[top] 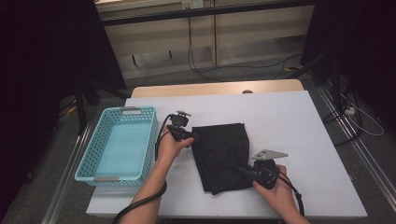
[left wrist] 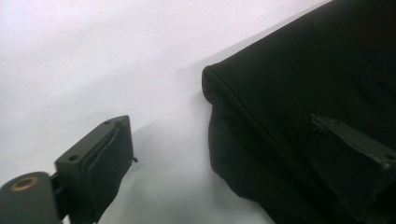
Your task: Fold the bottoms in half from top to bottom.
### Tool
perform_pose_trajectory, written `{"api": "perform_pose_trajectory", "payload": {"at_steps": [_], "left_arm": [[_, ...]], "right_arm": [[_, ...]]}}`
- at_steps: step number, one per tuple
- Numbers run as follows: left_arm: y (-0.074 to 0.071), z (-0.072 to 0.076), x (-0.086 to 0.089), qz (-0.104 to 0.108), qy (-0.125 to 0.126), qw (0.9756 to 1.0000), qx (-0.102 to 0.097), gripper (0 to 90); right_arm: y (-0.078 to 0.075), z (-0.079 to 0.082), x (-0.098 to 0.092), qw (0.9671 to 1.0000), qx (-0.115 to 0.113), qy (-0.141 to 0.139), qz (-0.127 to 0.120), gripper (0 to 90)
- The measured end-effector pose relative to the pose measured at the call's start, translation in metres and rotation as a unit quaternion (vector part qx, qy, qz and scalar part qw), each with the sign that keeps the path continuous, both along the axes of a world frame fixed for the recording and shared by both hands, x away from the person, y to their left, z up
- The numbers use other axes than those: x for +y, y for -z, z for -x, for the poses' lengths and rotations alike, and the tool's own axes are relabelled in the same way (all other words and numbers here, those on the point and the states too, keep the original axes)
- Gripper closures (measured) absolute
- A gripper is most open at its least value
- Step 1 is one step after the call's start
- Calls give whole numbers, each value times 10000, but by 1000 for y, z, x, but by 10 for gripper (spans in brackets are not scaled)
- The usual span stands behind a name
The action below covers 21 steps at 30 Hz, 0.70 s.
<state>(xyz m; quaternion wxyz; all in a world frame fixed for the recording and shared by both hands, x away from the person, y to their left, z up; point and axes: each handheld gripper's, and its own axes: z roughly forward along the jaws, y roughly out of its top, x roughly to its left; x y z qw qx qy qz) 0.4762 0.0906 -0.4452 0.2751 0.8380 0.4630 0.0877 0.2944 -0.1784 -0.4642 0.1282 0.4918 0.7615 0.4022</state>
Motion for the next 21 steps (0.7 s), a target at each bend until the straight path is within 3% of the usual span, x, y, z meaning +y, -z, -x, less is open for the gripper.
{"api": "perform_pose_trajectory", "payload": {"at_steps": [6, 10, 15, 18, 21], "left_arm": [[1, 2, -10, -207, -47, 9997, -73, 156], [-2, 7, -14, -132, -52, 9999, -51, 353], [-8, 5, -19, -114, -25, 9996, 271, 587], [-10, -1, -21, 49, -39, 9978, 658, 741], [-13, -6, -24, -36, -60, 9967, 812, 779]], "right_arm": [[0, 1, 1, 10000, -47, -2, 61, 788], [0, 1, 2, 10000, -46, 21, 50, 788], [0, 1, 1, 10000, -19, 32, 8, 790], [0, 1, 2, 10000, -24, 14, 35, 791], [-2, -1, 2, 10000, 2, 2, 28, 794]]}}
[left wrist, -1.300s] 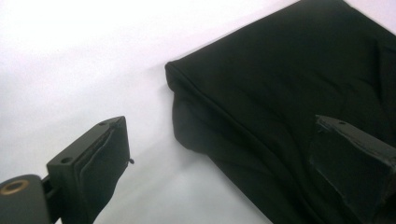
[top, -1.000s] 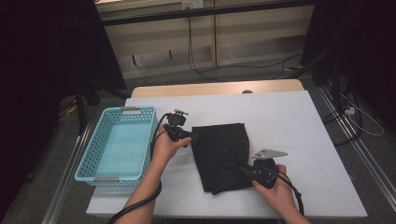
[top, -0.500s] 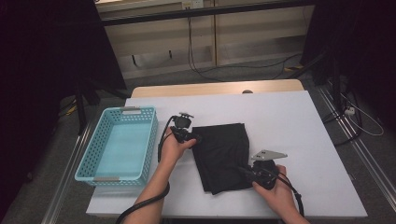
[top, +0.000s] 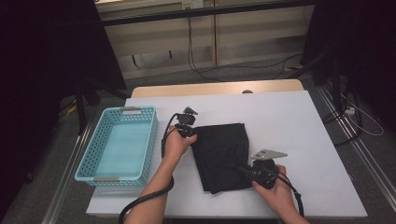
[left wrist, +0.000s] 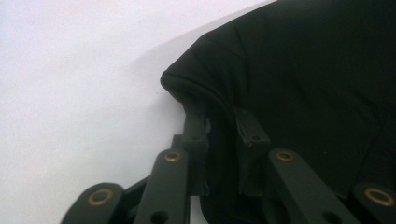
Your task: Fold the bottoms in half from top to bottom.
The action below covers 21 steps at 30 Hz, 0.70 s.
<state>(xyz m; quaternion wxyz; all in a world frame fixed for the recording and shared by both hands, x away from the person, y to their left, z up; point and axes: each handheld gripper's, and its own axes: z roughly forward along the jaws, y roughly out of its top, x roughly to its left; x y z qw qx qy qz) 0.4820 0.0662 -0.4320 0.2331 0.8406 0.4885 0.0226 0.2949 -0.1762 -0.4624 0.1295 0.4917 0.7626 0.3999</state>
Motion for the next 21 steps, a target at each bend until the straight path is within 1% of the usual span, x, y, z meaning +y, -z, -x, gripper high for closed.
{"api": "perform_pose_trajectory", "payload": {"at_steps": [2, 4, 5, 7, 9, 11, 12, 13, 14, 15, 16, 19, 20, 21], "left_arm": [[-3, -4, 0, 17, -15, 9999, 127, 788], [-6, -8, 3, 121, -32, 9997, 187, 790], [-7, -9, 4, 151, -69, 9997, 193, 790], [-8, -10, 6, 150, -64, 9996, 211, 790], [-7, -10, 8, 161, -87, 9997, 154, 785], [-4, -12, 9, 168, -206, 9996, 107, 743], [-2, -13, 9, 169, -295, 9994, 49, 707], [-1, -15, 10, 130, -369, 9992, -43, 635], [0, -17, 11, 86, -376, 9992, -125, 566], [2, -19, 12, 130, -442, 9989, -75, 528], [3, -20, 13, 222, -548, 9983, -21, 492], [1, -20, 8, -75, -436, 9990, -49, 542], [1, -20, 6, -52, -405, 9992, -23, 578], [2, -20, 4, 125, -407, 9991, 69, 664]], "right_arm": [[-1, -1, 0, 10000, -12, -43, 42, 795], [-2, -1, -1, 10000, -38, -23, 16, 797], [-2, -1, -1, 10000, -50, -21, 14, 797], [-3, -1, -2, 10000, -66, -35, 21, 798], [-2, -1, -2, 10000, -49, -54, 16, 798], [-2, -1, -2, 10000, -47, -71, -1, 799], [-2, -1, -2, 10000, -45, -53, -9, 799], [-2, 0, -3, 10000, -50, -51, -9, 799], [-2, 0, -3, 10000, -63, -62, 5, 799], [-2, 1, -3, 9999, -83, -75, 22, 798], [-2, 2, -4, 9999, -79, -67, 19, 799], [-2, 2, -5, 10000, -71, -47, -39, 799], [-1, 2, -5, 10000, -71, -46, -24, 799], [-1, 2, -4, 10000, -81, -49, 0, 799]]}}
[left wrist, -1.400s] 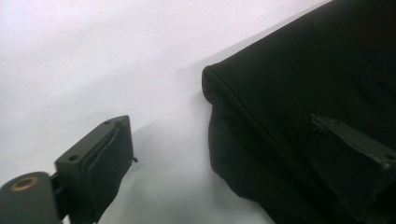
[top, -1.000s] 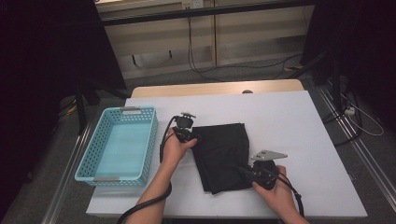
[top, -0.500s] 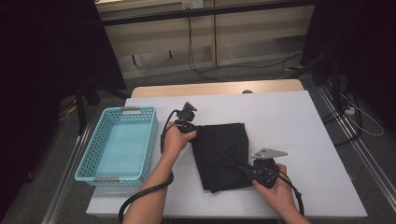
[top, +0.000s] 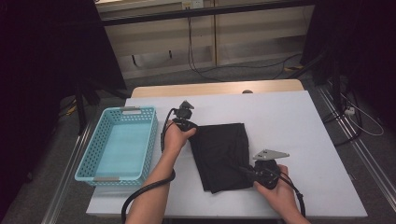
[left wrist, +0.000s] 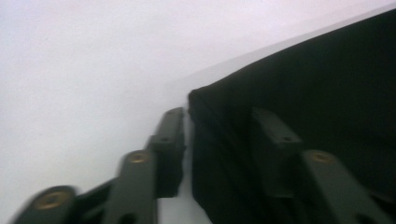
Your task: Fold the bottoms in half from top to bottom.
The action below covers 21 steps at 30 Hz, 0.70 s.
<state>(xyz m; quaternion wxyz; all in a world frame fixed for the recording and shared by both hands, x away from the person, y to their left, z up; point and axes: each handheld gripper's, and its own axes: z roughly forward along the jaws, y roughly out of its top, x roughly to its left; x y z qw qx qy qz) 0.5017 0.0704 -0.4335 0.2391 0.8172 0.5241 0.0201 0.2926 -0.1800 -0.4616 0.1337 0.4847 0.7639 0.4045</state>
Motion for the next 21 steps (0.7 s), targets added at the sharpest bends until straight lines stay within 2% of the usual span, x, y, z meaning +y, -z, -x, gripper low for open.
{"api": "perform_pose_trajectory", "payload": {"at_steps": [1, 4, 5, 8, 15, 21], "left_arm": [[1, 1, -2, 88, 4, 9999, 52, 755], [-1, 3, -5, -28, 92, 9999, -30, 785], [-1, 3, -5, -18, 81, 10000, -16, 792], [-7, 0, -3, -176, 110, 9997, 137, 807], [-35, -8, 0, -526, 344, 9973, 379, 815], [-59, -14, 2, -914, 458, 9934, 528, 817]], "right_arm": [[0, 0, 1, 10000, 9, 0, 14, 799], [0, 1, 2, 10000, -47, -23, 83, 799], [-1, 1, 3, 9999, -59, -42, 104, 799], [-2, 1, 4, 9998, -125, -63, 131, 800], [-8, 1, 5, 9996, -279, -86, 18, 802], [-16, -1, 12, 9989, -413, -157, -163, 804]]}}
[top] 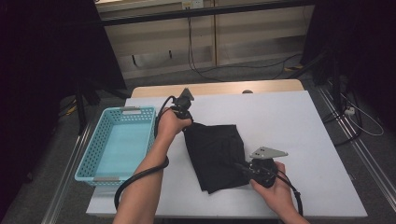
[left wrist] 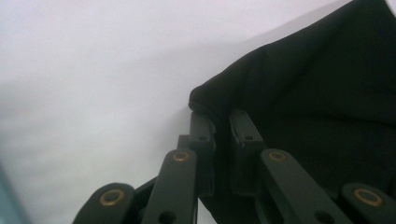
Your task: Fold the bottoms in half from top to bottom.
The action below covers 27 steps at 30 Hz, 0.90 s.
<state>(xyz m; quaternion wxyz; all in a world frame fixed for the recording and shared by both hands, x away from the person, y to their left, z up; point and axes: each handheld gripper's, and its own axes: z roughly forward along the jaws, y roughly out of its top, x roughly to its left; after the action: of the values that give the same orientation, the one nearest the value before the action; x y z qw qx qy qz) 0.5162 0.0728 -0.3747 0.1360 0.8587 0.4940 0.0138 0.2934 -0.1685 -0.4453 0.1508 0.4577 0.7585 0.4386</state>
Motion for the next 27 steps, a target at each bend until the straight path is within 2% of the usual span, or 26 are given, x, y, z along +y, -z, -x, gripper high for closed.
{"api": "perform_pose_trajectory", "payload": {"at_steps": [3, 7, 8, 11, 16, 19, 24, 25, 27], "left_arm": [[-13, -4, 2, -182, 66, 9998, 57, 818], [-24, -5, 5, -256, 97, 9996, 28, 818], [-31, -6, 8, -317, 96, 9994, 46, 818], [-41, -8, 11, -359, 74, 9993, 83, 819], [-57, -8, 17, -512, 53, 9986, 146, 819], [-66, -8, 20, -558, 84, 9982, 222, 819], [-71, -11, 28, -636, 114, 9974, 327, 819], [-72, -12, 29, -684, 134, 9968, 403, 819], [-73, -13, 31, -697, 81, 9964, 473, 819]], "right_arm": [[-6, 0, 5, 9999, -129, -69, 6, 804], [-10, 0, 9, 9997, -212, -82, -66, 804], [-14, 0, 11, 9995, -269, -73, -179, 805], [-19, -1, 14, 9991, -325, -57, -253, 805], [-25, 0, 25, 9982, -555, -153, -176, 805], [-26, -1, 30, 9980, -570, -187, -181, 805], [-30, -1, 35, 9973, -653, -202, -270, 805], [-31, 0, 37, 9970, -680, -216, -300, 805], [-34, 2, 41, 9964, -777, -259, -231, 805]]}}
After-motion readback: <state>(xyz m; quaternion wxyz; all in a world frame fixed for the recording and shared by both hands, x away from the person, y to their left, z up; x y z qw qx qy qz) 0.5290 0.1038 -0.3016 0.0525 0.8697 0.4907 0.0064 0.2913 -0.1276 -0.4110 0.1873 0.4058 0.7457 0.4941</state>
